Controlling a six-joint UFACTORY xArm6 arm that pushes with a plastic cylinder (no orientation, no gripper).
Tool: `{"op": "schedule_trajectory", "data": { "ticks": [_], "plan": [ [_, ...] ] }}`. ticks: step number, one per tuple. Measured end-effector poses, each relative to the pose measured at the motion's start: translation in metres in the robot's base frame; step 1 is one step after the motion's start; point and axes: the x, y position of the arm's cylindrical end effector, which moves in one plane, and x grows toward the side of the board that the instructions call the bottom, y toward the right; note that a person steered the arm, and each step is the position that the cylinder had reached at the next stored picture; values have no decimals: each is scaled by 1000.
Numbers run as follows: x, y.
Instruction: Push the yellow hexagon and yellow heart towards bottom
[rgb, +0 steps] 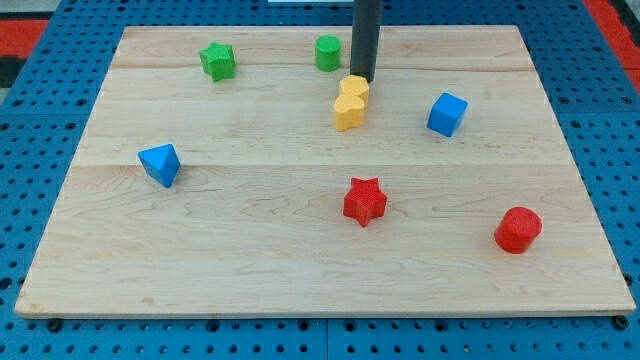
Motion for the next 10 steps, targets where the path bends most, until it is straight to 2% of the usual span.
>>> {"op": "schedule_trajectory", "data": {
  "ticks": [5, 8, 10],
  "plan": [
    [49, -30],
    [129, -42],
    [168, -42]
  ]
}}
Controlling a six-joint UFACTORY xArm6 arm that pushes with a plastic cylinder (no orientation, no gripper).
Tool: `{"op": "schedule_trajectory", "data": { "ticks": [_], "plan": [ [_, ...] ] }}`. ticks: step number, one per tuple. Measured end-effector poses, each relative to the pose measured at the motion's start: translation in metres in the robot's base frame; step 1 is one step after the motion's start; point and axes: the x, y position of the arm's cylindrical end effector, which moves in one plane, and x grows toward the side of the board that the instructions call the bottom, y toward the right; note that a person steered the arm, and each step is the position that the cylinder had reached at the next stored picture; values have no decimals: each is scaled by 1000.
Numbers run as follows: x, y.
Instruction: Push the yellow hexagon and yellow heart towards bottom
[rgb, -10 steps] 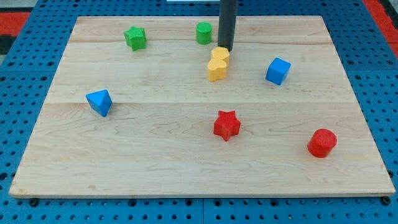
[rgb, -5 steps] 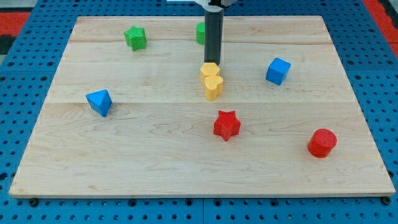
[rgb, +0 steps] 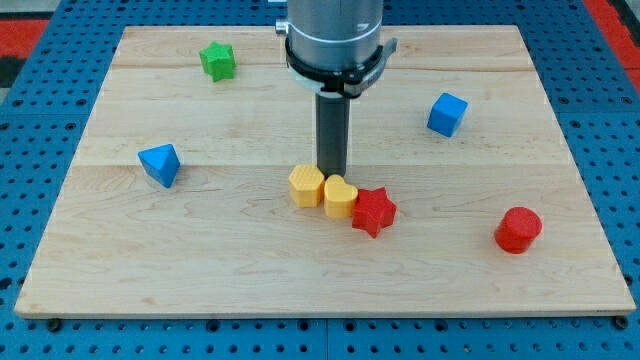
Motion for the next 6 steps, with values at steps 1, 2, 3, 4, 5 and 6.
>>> {"op": "schedule_trajectory", "data": {
  "ticks": [1, 2, 3, 4, 5, 6],
  "plan": [
    [-21, -5],
    [-47, -32],
    [-13, -110],
    [-2, -96],
    [5, -82],
    [17, -60]
  ]
}}
